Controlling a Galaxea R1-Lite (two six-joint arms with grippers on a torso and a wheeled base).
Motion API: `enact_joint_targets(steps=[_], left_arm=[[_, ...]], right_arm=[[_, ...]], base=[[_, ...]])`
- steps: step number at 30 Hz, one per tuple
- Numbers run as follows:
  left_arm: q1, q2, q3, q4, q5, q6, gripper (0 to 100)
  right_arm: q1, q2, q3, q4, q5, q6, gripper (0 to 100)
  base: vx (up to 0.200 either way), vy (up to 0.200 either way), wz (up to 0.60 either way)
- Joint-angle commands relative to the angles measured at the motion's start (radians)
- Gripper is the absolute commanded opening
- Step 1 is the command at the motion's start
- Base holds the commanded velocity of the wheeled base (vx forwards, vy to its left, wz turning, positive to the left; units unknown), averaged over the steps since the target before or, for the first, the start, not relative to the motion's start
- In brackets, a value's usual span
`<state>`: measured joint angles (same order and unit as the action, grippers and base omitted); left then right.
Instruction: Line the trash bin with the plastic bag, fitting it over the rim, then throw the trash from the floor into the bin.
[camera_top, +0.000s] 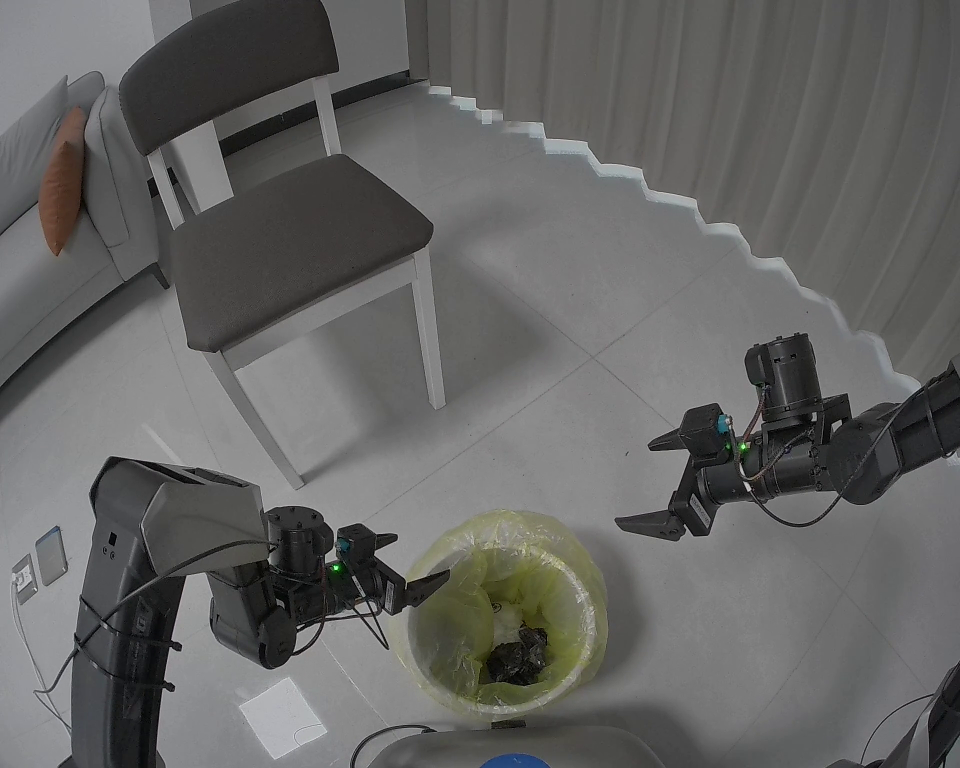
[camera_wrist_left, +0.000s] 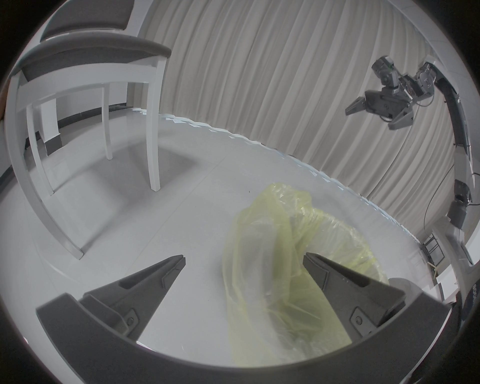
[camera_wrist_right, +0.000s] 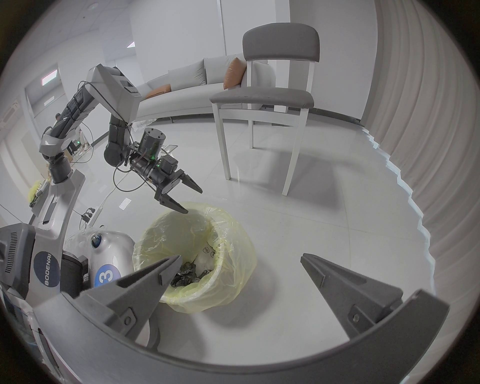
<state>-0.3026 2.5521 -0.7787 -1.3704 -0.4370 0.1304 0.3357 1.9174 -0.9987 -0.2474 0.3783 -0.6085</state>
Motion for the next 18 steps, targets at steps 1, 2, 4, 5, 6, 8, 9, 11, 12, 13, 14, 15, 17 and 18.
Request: enact_joint_targets(steps=[1, 2, 4, 5, 6, 8, 9, 11, 12, 13, 14, 15, 17, 18], left_arm=[[0.014, 0.005, -0.031, 0.008, 0.003, 0.003, 100], [0.033, 0.005, -0.027, 0.007, 0.003, 0.001, 100], [0.051, 0.005, -0.02, 0.004, 0.003, 0.001, 100], [0.056, 0.005, -0.019, 0.004, 0.003, 0.001, 100], [0.077, 0.008, -0.016, 0.002, 0.003, 0.003, 100], [0.099, 0.017, -0.014, 0.002, 0.003, 0.003, 100], [0.106, 0.022, -0.013, 0.002, 0.003, 0.003, 100], [0.115, 0.028, -0.013, 0.001, 0.003, 0.003, 100], [0.12, 0.031, -0.014, 0.002, 0.001, 0.003, 100], [0.12, 0.033, -0.016, 0.002, -0.002, 0.003, 100], [0.12, 0.034, -0.016, 0.002, -0.002, 0.003, 100], [0.115, 0.039, -0.02, 0.001, -0.002, 0.001, 100], [0.114, 0.037, -0.017, -0.002, -0.003, 0.0, 100], [0.112, 0.033, -0.014, -0.009, -0.003, -0.003, 100]], right_arm=[[0.0, 0.008, -0.001, -0.001, 0.001, 0.0, 100], [-0.003, 0.008, -0.001, -0.001, 0.001, -0.002, 100], [-0.004, 0.008, -0.001, -0.001, 0.001, -0.002, 100], [-0.004, 0.008, -0.001, -0.001, 0.001, -0.002, 100], [-0.006, 0.009, -0.003, -0.003, 0.001, -0.002, 100], [-0.006, 0.015, -0.003, -0.007, 0.001, -0.002, 100], [-0.006, 0.017, -0.001, -0.01, 0.001, -0.002, 100], [-0.006, 0.018, -0.001, -0.012, 0.001, -0.002, 100], [-0.006, 0.017, -0.001, -0.013, 0.001, -0.002, 100], [-0.006, 0.017, -0.001, -0.013, 0.001, -0.002, 100], [-0.006, 0.017, -0.001, -0.013, 0.001, -0.002, 100], [-0.006, 0.015, -0.003, -0.013, 0.001, -0.002, 100], [-0.006, 0.014, -0.003, -0.013, 0.001, 0.0, 100], [-0.007, 0.011, 0.0, -0.013, 0.001, 0.0, 100]], base=[[0.0, 0.0, 0.0], [0.0, 0.0, 0.0], [0.0, 0.0, 0.0], [0.0, 0.0, 0.0], [0.0, 0.0, 0.0], [0.0, 0.0, 0.0], [0.0, 0.0, 0.0], [0.0, 0.0, 0.0], [0.0, 0.0, 0.0], [0.0, 0.0, 0.0], [0.0, 0.0, 0.0], [0.0, 0.0, 0.0], [0.0, 0.0, 0.0], [0.0, 0.0, 0.0]])
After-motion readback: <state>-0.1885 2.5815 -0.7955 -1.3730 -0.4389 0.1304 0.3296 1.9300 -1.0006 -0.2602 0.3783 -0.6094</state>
